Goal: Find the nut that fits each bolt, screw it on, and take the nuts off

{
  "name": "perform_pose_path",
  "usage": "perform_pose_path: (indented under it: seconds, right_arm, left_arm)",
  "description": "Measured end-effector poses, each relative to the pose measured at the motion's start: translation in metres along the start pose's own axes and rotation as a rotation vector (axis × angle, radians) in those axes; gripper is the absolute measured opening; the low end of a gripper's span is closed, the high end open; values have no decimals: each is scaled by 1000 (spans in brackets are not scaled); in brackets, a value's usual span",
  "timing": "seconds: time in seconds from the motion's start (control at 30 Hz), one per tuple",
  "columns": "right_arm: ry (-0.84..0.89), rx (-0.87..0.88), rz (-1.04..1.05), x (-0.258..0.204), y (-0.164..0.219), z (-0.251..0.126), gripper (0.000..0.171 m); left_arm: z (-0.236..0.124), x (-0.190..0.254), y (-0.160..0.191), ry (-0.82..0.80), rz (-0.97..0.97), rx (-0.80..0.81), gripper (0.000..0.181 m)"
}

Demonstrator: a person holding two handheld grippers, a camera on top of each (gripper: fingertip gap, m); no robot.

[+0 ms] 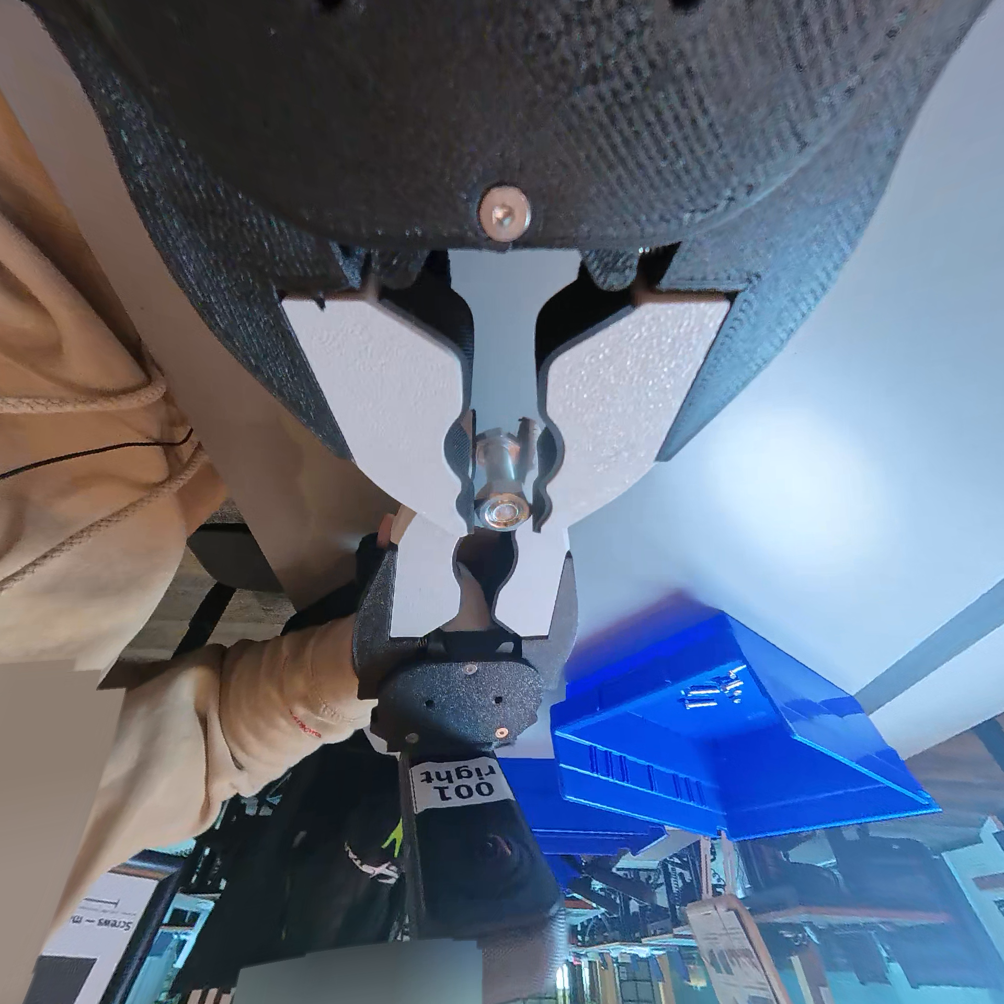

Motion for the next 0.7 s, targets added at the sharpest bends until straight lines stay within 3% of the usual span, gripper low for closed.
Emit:
perform_pose_path:
  seconds: [0.23,0.33,0.37,0.4,0.7]
  right_arm:
    - [-16,116,30,4,-10,-9,18]
    - [4,148,54,9,-13,-15,18]
    - [24,156,58,11,-14,-16,18]
    - [43,166,66,14,-14,-19,18]
    - [-8,125,16,2,-11,-10,18]
  left_arm:
    - [-7,-7,-8,-49,-21,78,21]
    - [-10,-5,-12,-27,-30,94,33]
    - [-12,-5,-13,-11,-34,100,28]
    - [-16,-1,-16,36,-26,129,10]
    - [-9,-4,-16,-20,-25,144,41]
Point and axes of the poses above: each gripper's, where its closed fingertips meet, z out along the fingers, y out of its underside, x = y × z across the jaws, the point moved 5 cm from there along -z, back along the fingers, and after that the axes turned 3 degrees about -y, right-handed, at the moved point
